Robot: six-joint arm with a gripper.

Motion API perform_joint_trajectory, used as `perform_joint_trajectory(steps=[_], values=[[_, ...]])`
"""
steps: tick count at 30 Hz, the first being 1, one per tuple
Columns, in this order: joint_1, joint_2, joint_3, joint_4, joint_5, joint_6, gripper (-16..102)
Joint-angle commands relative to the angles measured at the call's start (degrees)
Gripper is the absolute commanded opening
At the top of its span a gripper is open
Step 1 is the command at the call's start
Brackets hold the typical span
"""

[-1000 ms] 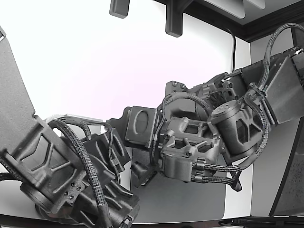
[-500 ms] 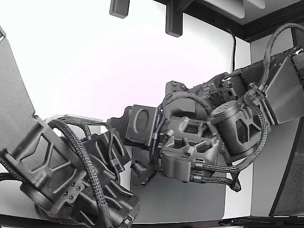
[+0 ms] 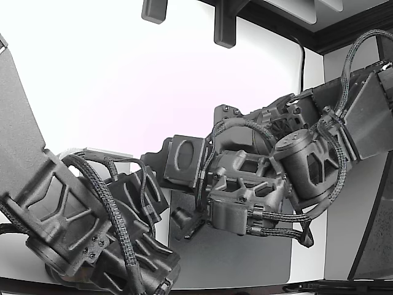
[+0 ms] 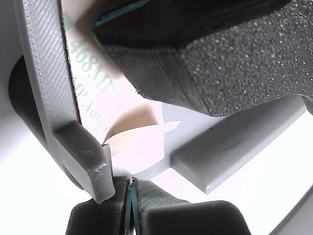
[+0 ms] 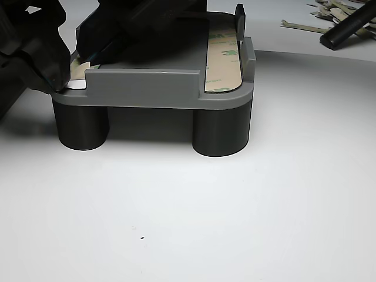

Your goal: Peel off protective film from adhesive tape.

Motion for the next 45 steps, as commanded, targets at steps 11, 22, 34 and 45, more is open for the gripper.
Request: perform_joint_trajectory(steps=[11,22,34,45], values=[[-0.5,0.8,0.1,-2.9,1.1,-1.1,-11],[-0.7,0.8,0.2,-3.8,2.3,-2.1,-11],[-1.8,4.2,-7.3,9.5,2.0,-0.4,-11],[-5.2,17.2,-7.3,19.2,5.2,23.4,68]])
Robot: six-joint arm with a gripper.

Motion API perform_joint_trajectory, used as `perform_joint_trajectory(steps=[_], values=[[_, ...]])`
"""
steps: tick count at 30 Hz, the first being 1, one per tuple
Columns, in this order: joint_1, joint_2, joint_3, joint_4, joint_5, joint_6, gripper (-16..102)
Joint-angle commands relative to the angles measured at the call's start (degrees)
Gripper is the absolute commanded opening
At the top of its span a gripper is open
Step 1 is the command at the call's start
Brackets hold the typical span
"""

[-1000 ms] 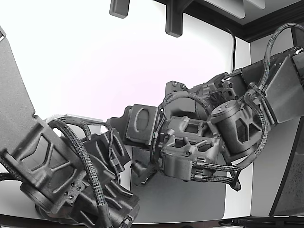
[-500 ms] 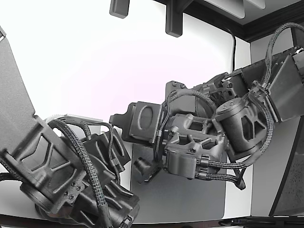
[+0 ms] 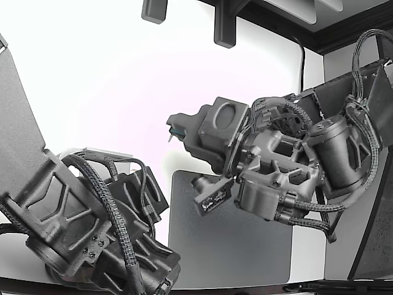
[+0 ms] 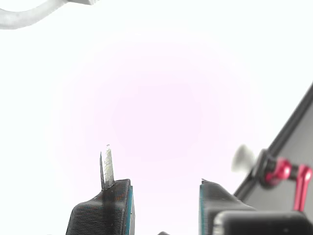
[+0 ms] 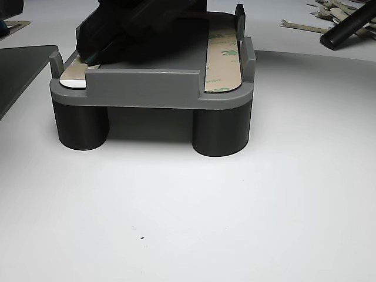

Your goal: Peel off protective film from adhesive tape.

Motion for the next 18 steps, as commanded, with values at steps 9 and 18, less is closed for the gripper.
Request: perform_joint_trajectory(steps=[9,18], values=[[-23.4,29.4,6.9,-6.4,-28.8,24.6,92],[-25.6,34.5,5.3,-4.2,-31.8,28.5,79]])
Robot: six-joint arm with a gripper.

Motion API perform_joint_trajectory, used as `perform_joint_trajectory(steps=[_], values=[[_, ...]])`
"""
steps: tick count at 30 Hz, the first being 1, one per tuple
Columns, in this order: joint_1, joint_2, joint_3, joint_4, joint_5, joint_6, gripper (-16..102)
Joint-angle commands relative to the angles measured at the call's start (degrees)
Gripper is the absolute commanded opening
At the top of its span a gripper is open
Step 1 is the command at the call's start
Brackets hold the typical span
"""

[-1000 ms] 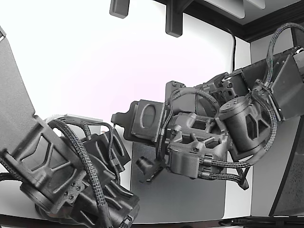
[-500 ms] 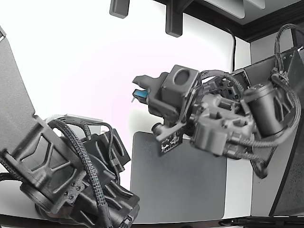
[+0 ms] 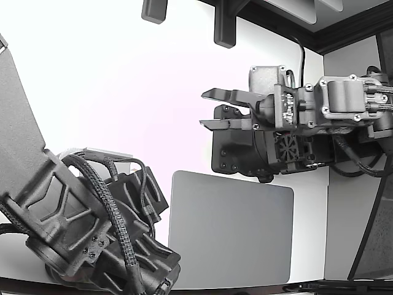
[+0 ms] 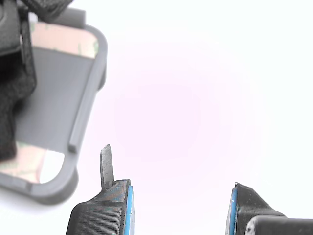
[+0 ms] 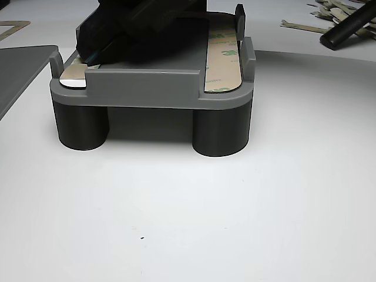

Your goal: Peel off protective film from adhesive tape.

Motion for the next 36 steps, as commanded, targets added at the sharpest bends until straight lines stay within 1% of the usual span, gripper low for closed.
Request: perform_joint_trajectory(steps=[1,2,3,6,8,10,12,15,16,17,20,22,25,36], values=[[-0.8,-1.9,-1.8,-6.7,-0.8,3.4,97],[-1.3,-2.5,-1.0,-10.6,-2.0,4.6,100],[-2.8,-3.1,-0.7,-11.7,-3.3,4.8,99],[-8.3,-0.2,3.1,-11.1,-8.4,7.4,99],[-12.4,4.7,8.0,-11.9,-12.6,6.0,100],[-17.1,4.7,9.9,-11.8,-15.8,6.0,100],[-20.2,4.8,10.0,-11.7,-18.0,6.2,100],[-22.8,4.8,10.7,-11.7,-19.2,6.5,100],[-23.6,4.7,12.7,-13.2,-20.1,6.6,100],[-24.9,4.0,12.2,-12.5,-20.5,6.7,100],[-25.2,4.5,12.1,-11.9,-22.8,4.7,100],[-25.1,4.7,12.3,-11.9,-22.8,4.7,100],[-25.1,4.8,12.3,-12.0,-19.2,7.0,100],[-25.1,4.8,12.3,-12.0,-19.2,6.9,100]])
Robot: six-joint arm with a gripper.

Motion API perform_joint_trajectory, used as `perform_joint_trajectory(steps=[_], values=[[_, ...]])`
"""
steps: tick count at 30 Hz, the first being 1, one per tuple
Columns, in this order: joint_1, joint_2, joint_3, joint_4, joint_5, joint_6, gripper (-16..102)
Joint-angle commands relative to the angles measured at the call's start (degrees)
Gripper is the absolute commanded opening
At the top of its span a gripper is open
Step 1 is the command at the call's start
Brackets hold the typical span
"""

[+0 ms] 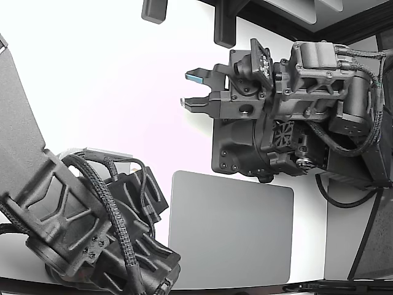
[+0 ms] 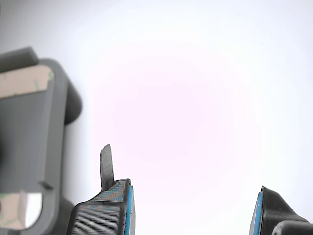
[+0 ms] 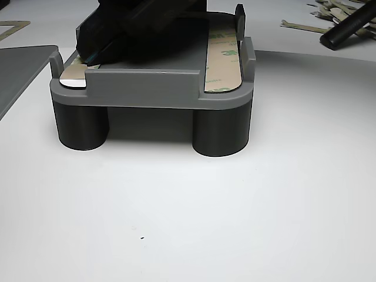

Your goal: Peel off protective film from adhesive tape.

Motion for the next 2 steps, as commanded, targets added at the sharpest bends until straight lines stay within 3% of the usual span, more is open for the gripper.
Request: perform_joint_trajectory(steps=[1,2], values=[[-0.8,1.2,-1.1,-0.4,0.0,0.0,100],[-0.8,1.2,-1.1,-0.4,0.0,0.0,100]])
